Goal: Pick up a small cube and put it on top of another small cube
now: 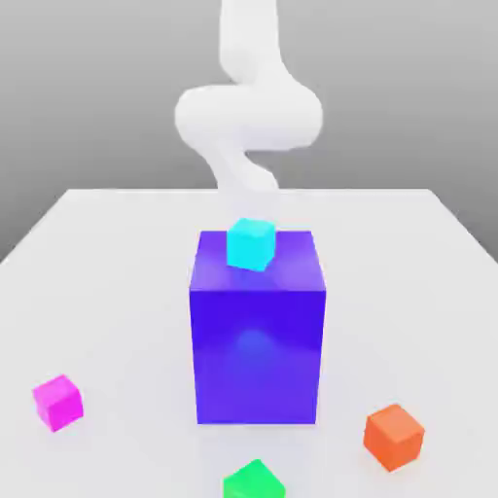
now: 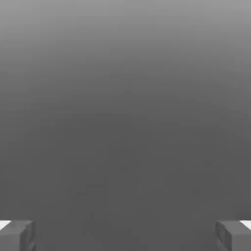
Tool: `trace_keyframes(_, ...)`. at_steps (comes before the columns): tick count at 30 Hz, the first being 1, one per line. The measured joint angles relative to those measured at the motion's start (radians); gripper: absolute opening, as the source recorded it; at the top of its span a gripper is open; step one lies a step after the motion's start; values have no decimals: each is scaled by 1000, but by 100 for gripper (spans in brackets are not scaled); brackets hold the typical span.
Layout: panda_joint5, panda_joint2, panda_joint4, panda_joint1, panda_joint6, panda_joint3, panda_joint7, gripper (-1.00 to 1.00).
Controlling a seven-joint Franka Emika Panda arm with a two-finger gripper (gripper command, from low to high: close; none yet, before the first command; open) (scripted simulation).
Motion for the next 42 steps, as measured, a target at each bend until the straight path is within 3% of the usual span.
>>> trace_keyframes(15, -1, 548, -146, -184, 256, -167, 82, 0)
trace_keyframes(24, 126, 882, -231, -324, 406, -221, 39, 0)
trace_keyframes(29, 223, 1064, -207, -400, 535, -143, -29, 0)
trace_keyframes(30, 237, 1097, -200, -416, 561, -123, -41, -100)
trace_keyframes(37, 237, 1104, -199, -421, 567, -118, -40, -100)
trace_keyframes(42, 147, 948, -233, -377, 447, -182, 28, -100)
